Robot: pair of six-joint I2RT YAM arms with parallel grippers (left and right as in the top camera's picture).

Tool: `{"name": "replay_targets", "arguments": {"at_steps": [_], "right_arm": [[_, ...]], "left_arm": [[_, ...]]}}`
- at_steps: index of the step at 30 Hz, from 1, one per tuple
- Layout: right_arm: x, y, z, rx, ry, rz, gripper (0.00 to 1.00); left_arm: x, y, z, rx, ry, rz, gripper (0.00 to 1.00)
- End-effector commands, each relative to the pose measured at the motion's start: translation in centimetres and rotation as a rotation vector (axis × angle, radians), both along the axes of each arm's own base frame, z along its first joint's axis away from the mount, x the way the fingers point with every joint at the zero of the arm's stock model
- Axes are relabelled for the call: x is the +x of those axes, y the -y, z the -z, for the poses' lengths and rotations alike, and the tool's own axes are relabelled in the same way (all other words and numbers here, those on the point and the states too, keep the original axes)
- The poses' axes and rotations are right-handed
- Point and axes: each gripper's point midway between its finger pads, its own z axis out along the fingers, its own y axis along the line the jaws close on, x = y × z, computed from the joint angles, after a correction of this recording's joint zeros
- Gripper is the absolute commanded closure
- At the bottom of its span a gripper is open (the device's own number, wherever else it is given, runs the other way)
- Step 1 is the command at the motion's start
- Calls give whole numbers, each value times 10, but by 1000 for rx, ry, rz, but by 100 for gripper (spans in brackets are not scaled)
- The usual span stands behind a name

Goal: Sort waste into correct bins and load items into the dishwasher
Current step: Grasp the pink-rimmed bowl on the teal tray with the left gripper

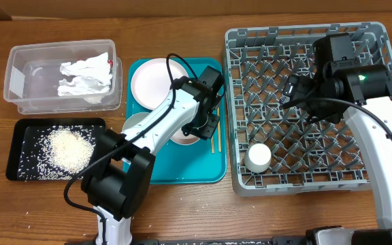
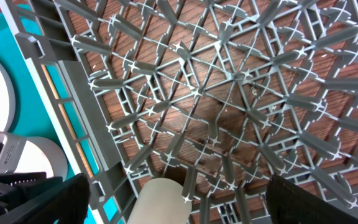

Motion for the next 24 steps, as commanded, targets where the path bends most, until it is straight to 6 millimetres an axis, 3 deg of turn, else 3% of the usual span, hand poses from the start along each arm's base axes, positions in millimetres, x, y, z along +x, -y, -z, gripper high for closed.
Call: {"name": "replay_targets", "arguments": {"at_steps": [1,6,10,13,17,24], "right_arm": [[4,-1,-14,9,45,-6,9],[4,-1,-14,9,45,-6,9],[5,-1,-14,10,49,-6,9],[6,-1,-14,10,52,-6,9],[6,-1,-14,10,52,-6,9],[6,-1,-14,10,52,-6,9]], "left_arm": [[1,0,1,3,23,60,71],[-2,-5,19,18,35,92,71],[-3,-7,23,24,37,91,90],[2,-4,14,18,45,90,96],[14,4,-21,0,67,77,96],[39,7,-118,-61,140,5,96]]}}
